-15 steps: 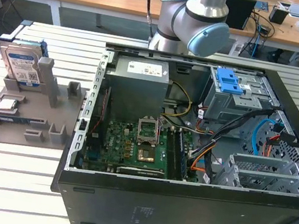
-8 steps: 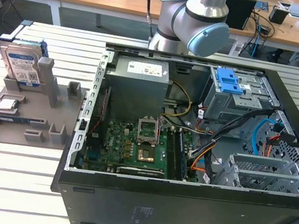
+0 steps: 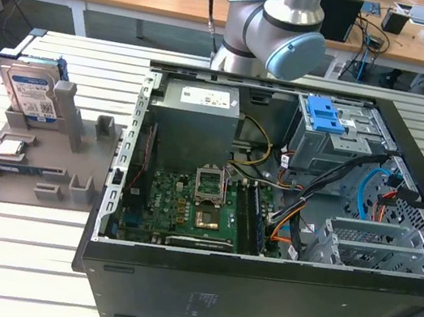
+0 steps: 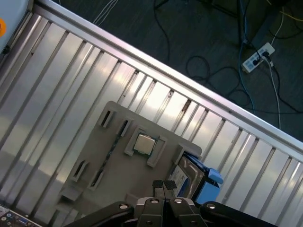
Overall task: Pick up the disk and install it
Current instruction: 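Pick up the disk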
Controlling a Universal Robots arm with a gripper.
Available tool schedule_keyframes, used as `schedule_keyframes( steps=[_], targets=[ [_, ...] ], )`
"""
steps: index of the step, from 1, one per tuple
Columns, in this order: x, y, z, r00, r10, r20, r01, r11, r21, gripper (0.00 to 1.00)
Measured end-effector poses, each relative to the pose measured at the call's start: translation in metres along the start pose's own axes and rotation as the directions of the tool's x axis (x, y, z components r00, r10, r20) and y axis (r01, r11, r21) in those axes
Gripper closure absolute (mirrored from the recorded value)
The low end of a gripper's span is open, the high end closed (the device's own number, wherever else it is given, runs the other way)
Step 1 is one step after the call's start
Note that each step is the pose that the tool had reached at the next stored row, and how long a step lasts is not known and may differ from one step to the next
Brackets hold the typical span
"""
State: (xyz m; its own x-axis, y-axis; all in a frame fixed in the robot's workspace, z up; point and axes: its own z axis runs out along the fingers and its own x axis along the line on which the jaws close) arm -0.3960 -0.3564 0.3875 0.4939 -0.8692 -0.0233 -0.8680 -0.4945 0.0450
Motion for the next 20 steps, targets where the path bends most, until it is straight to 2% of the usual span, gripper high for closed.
schedule_keyframes(
  steps=[7,12,20],
  targets=[
    [0.0000,0.0000,0.0000,0.9984,-0.057,-0.0025,0.057,0.9984,-0.0014,0.89],
    [0.0000,0.0000,0.0000,0.9955,-0.095,-0.0042,0.095,0.9955,-0.0024,0.89],
    [0.0000,0.0000,0.0000,0.9840,-0.178,-0.0076,0.178,0.9840,-0.0048,0.89]
  ],
)
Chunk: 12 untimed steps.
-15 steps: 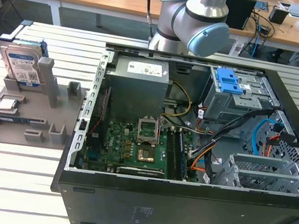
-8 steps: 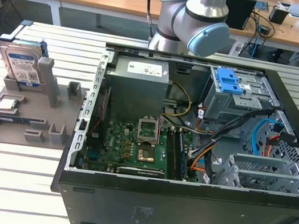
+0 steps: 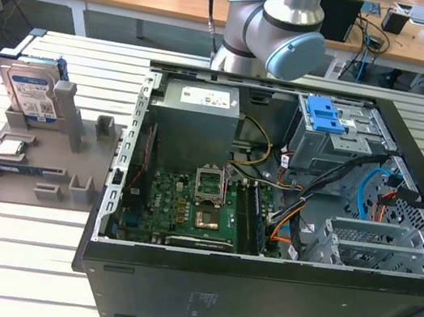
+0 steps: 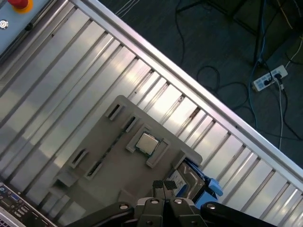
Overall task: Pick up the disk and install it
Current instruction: 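Pick up the disk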
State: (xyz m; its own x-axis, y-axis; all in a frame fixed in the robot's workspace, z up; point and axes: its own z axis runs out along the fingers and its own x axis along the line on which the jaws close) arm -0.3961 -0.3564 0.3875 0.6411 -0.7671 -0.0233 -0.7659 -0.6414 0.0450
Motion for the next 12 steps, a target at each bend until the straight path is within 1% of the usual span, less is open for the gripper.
schedule_keyframes(
  steps=[2,4,6,9,12],
  targets=[
    [0.0000,0.0000,0.0000,0.9999,-0.013,-0.0006,0.013,0.9999,-0.0004,0.89],
    [0.0000,0.0000,0.0000,0.9991,-0.043,-0.0019,0.043,0.9991,-0.0011,0.89],
    [0.0000,0.0000,0.0000,0.9982,-0.060,-0.0027,0.060,0.9982,-0.0015,0.89],
    [0.0000,0.0000,0.0000,0.9962,-0.087,-0.0038,0.087,0.9962,-0.0022,0.89],
    [0.0000,0.0000,0.0000,0.9932,-0.116,-0.0051,0.116,0.9932,-0.0030,0.89]
  ],
)
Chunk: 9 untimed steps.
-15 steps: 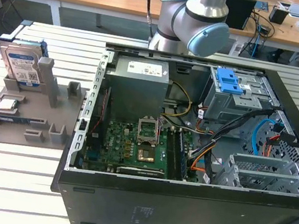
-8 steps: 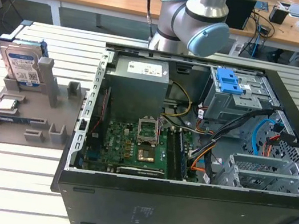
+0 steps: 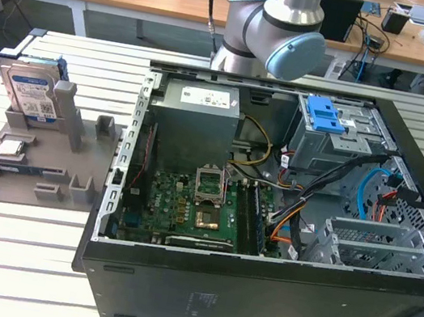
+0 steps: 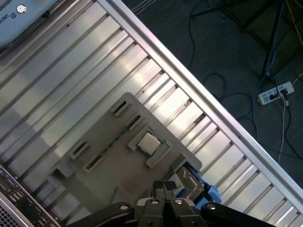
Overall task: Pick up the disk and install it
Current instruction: 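Pick up the disk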
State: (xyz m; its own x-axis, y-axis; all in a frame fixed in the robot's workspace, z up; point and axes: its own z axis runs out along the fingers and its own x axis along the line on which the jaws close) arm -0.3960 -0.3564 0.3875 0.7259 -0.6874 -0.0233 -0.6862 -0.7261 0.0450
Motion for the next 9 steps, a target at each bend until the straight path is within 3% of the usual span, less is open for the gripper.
schedule_keyframes(
  steps=[9],
  targets=[
    [0.0000,0.0000,0.0000,0.9957,-0.093,-0.0041,0.093,0.9957,-0.0024,0.89]
  ],
)
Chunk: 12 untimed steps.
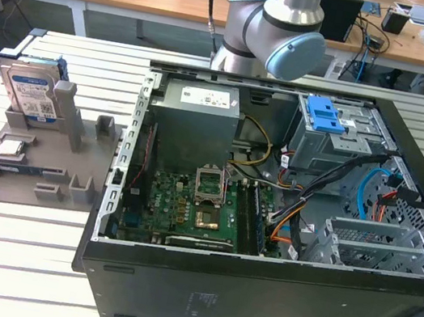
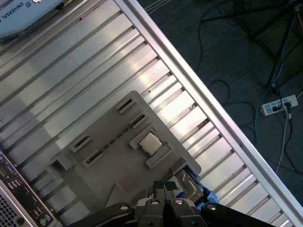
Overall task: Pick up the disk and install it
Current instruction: 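Pick up the disk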
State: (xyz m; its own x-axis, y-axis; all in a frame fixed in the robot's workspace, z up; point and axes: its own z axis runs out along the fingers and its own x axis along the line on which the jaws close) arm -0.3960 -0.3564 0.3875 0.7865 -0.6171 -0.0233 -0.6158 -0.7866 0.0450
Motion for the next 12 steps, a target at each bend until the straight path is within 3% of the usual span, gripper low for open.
schedule_keyframes(
  steps=[3,7,12],
  targets=[
    [0.0000,0.0000,0.0000,0.9989,-0.046,-0.0020,0.046,0.9989,-0.0011,0.89],
    [0.0000,0.0000,0.0000,0.9989,-0.046,-0.0021,0.046,0.9989,-0.0011,0.89],
    [0.0000,-0.0001,0.0000,1.0000,0.005,0.0001,-0.005,1.0000,0.0001,0.89]
  ],
)
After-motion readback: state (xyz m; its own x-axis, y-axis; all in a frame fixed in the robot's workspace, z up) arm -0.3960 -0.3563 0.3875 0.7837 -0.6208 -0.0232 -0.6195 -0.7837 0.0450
